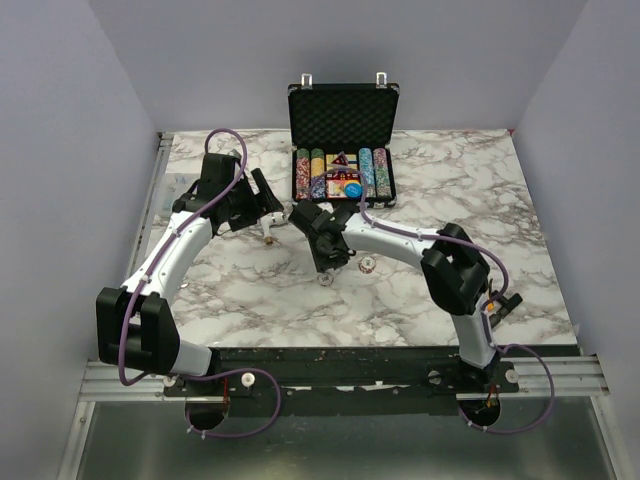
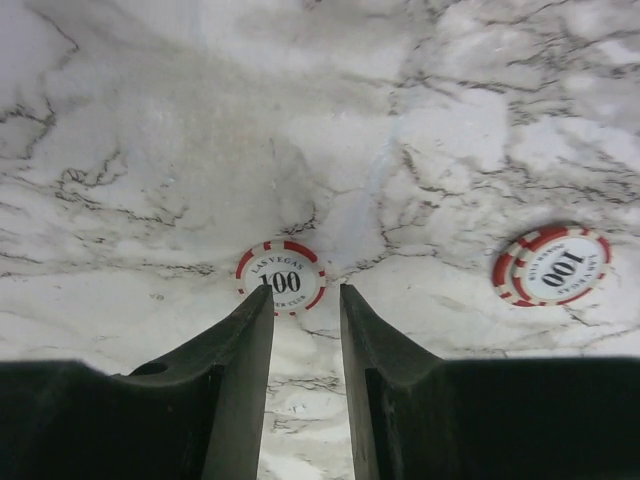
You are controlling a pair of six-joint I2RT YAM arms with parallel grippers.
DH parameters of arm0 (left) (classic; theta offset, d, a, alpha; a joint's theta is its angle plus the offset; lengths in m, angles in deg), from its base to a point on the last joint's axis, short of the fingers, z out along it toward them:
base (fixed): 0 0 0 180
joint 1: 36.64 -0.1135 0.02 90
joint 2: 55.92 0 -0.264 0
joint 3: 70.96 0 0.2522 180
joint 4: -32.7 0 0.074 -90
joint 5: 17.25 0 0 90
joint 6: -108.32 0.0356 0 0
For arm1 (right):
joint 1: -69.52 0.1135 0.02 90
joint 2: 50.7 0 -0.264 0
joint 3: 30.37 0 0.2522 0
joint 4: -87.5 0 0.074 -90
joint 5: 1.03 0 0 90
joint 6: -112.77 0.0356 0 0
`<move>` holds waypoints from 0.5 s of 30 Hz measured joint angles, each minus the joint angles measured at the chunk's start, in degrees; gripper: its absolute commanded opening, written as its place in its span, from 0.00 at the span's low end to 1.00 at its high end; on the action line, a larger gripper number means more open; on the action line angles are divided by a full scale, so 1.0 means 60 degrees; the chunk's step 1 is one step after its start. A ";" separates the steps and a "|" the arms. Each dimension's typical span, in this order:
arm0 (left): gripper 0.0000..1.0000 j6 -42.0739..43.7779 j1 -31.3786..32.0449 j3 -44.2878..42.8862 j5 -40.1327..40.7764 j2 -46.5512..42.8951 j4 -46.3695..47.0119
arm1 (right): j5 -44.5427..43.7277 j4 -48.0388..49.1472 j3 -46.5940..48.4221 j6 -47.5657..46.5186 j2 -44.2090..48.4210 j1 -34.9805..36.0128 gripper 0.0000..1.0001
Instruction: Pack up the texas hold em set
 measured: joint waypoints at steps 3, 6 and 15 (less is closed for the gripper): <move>0.80 0.0000 0.0000 0.0000 -0.0004 0.0000 0.0000 | -0.0291 -0.0004 0.0000 0.0051 0.0284 -0.0124 0.36; 0.80 -0.0015 0.0000 0.0000 -0.0011 0.0000 0.0000 | -0.0412 -0.0004 -0.0004 0.0073 0.0481 -0.0255 0.49; 0.80 -0.0069 0.0000 0.0000 -0.0146 0.0073 0.0000 | 0.1122 -0.0619 0.0820 -0.0178 -0.0444 -0.0401 0.70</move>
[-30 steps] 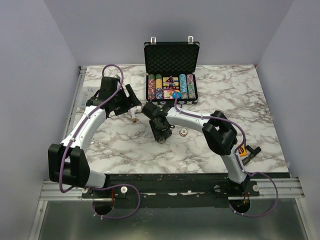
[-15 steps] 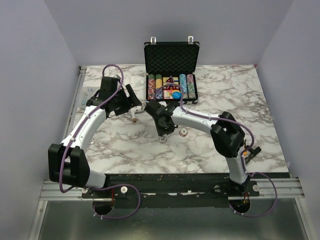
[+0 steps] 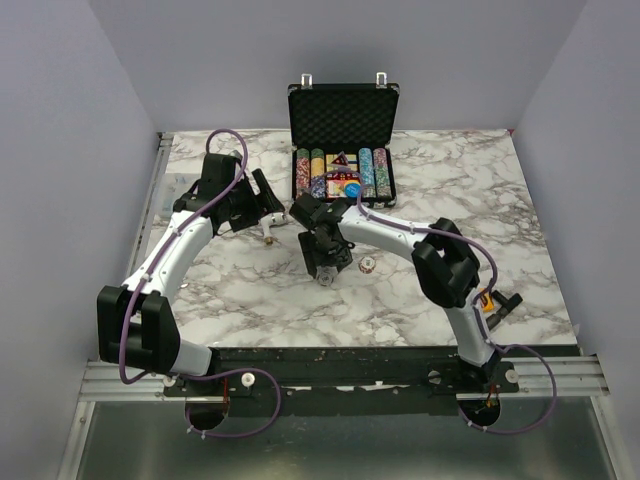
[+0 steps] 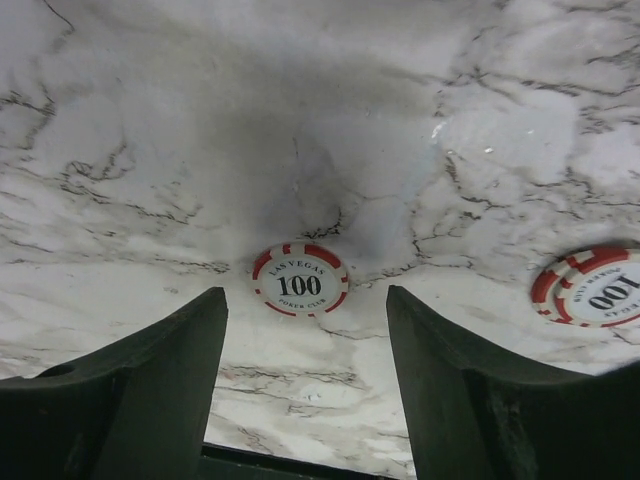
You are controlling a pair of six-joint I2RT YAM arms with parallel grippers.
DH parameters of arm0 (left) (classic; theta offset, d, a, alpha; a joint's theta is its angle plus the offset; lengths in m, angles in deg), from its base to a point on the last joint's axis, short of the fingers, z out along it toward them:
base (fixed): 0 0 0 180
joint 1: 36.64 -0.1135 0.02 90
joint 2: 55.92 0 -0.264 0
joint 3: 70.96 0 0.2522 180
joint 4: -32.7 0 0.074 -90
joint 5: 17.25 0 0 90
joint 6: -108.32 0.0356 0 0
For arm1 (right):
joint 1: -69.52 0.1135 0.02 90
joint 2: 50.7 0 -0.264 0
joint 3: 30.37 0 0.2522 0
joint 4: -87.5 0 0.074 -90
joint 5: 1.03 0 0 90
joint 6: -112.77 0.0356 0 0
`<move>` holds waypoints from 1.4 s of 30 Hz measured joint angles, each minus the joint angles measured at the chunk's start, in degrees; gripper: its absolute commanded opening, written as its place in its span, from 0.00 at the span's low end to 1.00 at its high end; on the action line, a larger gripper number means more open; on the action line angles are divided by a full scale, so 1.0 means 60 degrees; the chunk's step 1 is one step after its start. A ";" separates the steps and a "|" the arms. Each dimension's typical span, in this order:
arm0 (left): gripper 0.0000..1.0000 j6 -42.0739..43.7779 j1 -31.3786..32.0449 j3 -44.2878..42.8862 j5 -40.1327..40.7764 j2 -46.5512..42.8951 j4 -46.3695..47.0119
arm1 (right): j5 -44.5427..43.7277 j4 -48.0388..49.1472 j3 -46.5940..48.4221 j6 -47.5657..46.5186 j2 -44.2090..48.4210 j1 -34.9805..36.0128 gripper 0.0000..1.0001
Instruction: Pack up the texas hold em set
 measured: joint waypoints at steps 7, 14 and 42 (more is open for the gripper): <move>0.80 -0.0004 -0.0040 0.0000 -0.0062 0.0000 -0.0004 | 0.0769 -0.0765 0.0721 -0.0062 -0.0794 0.0000 0.69; 0.80 -0.0007 -0.0058 0.0000 -0.0131 0.0000 0.0000 | 0.0874 -0.1129 0.1144 -0.0044 -0.1198 0.0000 0.66; 0.80 -0.0036 -0.0066 0.0000 -0.0193 0.0000 0.0000 | 0.0251 -0.1526 0.1399 0.0098 -0.1373 0.0000 0.30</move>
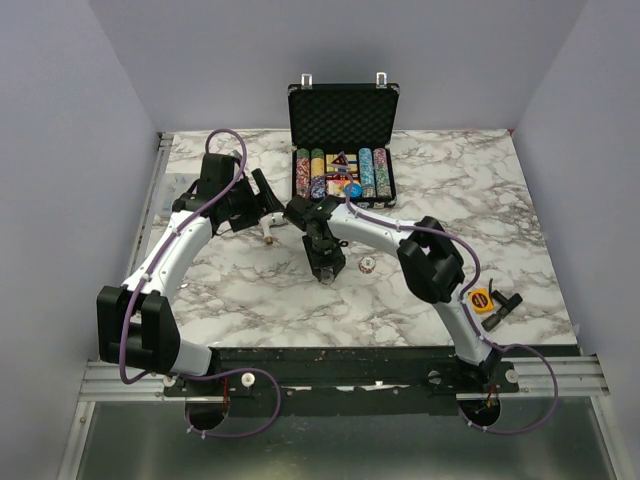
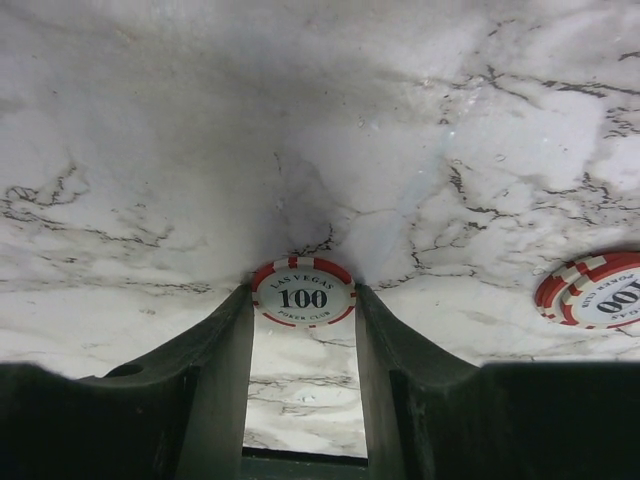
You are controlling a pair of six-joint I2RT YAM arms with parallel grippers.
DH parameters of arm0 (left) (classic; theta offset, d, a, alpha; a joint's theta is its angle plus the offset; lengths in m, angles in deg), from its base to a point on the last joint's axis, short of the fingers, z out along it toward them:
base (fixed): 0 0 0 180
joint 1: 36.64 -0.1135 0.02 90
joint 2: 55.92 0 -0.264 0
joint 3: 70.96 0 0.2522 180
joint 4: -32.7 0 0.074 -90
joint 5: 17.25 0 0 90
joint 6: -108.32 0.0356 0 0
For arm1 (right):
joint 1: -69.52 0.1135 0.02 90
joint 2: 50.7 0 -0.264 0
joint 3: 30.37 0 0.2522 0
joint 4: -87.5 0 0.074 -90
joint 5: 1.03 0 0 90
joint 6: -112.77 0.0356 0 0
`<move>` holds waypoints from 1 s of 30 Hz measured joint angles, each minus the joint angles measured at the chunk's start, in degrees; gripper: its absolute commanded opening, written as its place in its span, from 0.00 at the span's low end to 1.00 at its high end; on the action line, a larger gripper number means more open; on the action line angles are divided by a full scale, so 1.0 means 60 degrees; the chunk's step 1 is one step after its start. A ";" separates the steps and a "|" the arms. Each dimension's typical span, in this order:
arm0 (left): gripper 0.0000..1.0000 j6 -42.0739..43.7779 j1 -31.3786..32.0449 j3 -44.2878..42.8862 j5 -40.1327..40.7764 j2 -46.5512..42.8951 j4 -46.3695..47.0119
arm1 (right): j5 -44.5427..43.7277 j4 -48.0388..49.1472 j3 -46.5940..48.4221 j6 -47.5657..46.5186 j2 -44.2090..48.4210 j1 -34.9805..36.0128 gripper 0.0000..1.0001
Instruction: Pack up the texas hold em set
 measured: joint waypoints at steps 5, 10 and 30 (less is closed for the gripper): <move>0.80 -0.0004 0.0000 0.0000 -0.0015 0.0000 0.0004 | -0.0579 0.0138 -0.0106 0.0076 0.0178 0.0018 0.29; 0.80 -0.0004 -0.0007 0.0000 -0.0026 0.0000 0.0000 | -0.1104 0.0138 -0.0280 0.0127 0.0608 -0.0047 0.29; 0.80 -0.0058 -0.0033 0.0000 -0.0142 0.0007 0.0004 | -0.1468 0.0696 -0.2769 0.0131 0.2361 -0.1854 0.34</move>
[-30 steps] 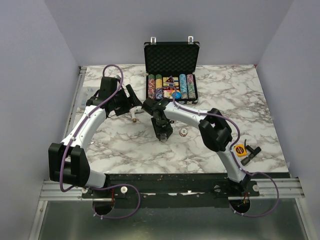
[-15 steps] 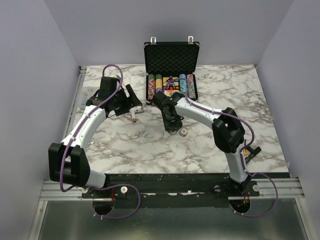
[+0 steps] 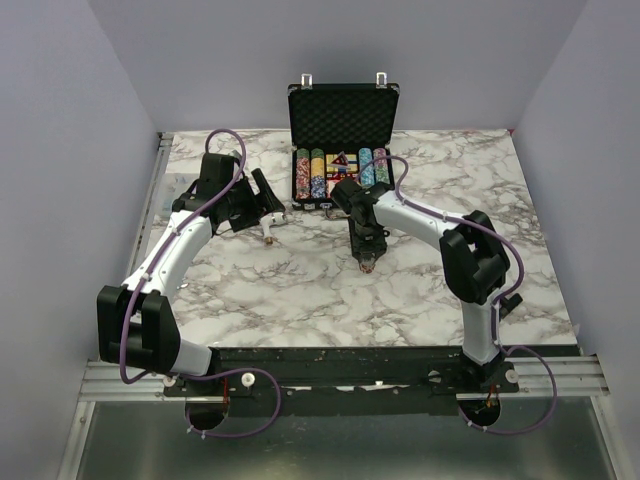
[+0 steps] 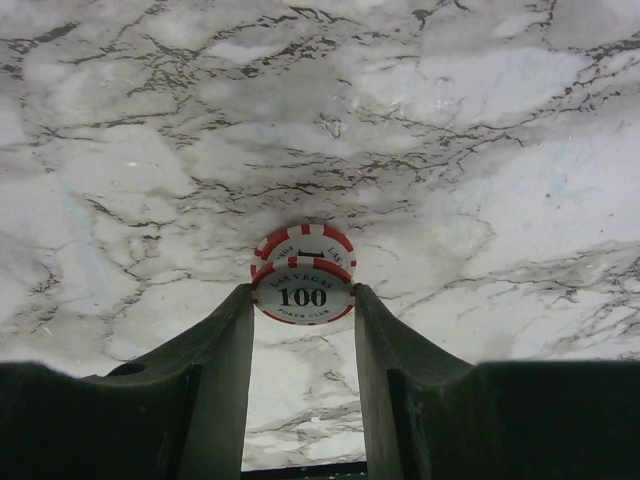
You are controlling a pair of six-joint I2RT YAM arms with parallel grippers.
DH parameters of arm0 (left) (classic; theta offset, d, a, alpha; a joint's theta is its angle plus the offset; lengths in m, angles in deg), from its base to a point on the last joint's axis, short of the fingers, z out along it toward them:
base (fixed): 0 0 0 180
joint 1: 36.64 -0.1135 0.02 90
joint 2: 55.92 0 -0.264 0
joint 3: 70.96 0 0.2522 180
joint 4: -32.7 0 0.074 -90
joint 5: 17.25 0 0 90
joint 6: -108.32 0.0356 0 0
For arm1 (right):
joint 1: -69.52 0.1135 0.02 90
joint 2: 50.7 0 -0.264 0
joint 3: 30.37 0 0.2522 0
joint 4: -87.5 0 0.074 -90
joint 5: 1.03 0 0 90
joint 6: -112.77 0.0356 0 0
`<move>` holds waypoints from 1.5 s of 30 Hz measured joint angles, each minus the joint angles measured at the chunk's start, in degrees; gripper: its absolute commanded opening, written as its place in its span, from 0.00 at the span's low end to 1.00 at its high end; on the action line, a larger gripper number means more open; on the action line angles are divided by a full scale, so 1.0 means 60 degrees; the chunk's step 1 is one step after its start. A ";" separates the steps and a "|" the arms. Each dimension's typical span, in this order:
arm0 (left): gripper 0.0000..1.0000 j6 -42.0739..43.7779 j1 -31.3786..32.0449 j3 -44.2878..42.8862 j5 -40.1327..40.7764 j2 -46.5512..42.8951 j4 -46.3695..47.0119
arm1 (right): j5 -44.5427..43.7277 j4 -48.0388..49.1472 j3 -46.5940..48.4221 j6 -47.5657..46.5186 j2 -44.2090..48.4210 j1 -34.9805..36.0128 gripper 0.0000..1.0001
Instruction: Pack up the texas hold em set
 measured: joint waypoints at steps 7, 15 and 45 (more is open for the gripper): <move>0.80 -0.0011 0.0000 0.0000 -0.0004 0.0044 0.0000 | 0.0051 0.0233 0.0000 -0.0069 -0.0004 -0.0007 0.39; 0.80 -0.0011 0.0000 0.0000 -0.0026 0.0117 0.0000 | 0.0051 0.0233 0.0000 -0.0131 -0.0015 -0.0007 0.49; 0.77 -0.0233 0.0000 0.0000 -0.0565 0.0164 0.0029 | 0.0015 0.2484 -0.3912 0.6961 0.3767 -0.1133 1.00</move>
